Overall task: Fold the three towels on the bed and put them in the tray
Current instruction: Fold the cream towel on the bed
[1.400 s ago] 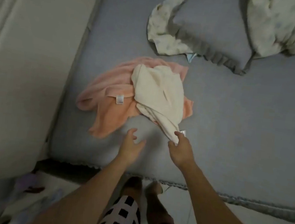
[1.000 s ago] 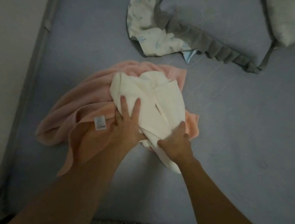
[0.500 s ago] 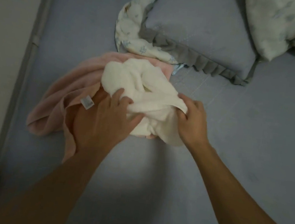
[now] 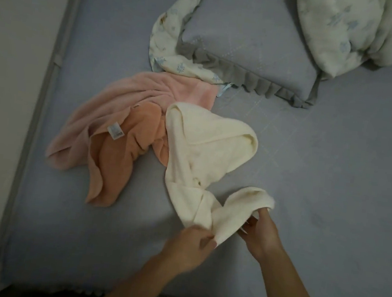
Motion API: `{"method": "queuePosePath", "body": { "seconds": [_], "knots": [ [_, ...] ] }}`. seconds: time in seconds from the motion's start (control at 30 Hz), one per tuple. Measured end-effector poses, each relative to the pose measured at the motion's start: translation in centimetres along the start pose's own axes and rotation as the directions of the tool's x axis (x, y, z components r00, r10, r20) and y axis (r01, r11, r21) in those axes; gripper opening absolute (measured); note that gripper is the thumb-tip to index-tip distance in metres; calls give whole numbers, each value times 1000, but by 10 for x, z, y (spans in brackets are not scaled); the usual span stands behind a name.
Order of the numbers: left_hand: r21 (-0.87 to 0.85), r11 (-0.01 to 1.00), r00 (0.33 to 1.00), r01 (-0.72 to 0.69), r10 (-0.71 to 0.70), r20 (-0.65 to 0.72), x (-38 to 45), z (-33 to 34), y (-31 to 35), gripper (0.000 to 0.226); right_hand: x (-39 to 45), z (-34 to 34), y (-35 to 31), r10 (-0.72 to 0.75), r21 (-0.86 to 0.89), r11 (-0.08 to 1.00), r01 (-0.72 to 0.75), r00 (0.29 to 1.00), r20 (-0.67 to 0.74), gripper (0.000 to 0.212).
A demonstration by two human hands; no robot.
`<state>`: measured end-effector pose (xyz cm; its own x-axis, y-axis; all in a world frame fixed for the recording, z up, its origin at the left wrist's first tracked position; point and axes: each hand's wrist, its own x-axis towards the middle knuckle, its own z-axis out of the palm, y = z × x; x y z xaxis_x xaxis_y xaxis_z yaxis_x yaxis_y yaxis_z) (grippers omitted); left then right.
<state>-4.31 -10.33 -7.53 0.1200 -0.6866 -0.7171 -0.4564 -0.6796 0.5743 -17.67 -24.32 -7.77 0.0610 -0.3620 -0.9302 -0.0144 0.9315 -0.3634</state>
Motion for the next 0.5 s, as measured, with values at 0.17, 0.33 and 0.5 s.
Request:
{"method": "queuePosePath", "body": {
  "seconds": [0.17, 0.33, 0.5],
  "knots": [
    [-244, 949, 800, 202, -303, -517, 60, -56, -13, 56, 14, -27, 0, -69, -236, 968, 83, 995, 67, 26],
    [-559, 828, 852, 39, -320, -414, 109, -81, -15, 96, 15, -51, -8, -161, -710, 700, 77, 986, -51, 41],
    [-555, 793, 942, 253, -333, -47, 77, -53, -3, 45, 8, -16, -20, -605, -890, 333, 310, 795, 51, 56]
  ]
}}
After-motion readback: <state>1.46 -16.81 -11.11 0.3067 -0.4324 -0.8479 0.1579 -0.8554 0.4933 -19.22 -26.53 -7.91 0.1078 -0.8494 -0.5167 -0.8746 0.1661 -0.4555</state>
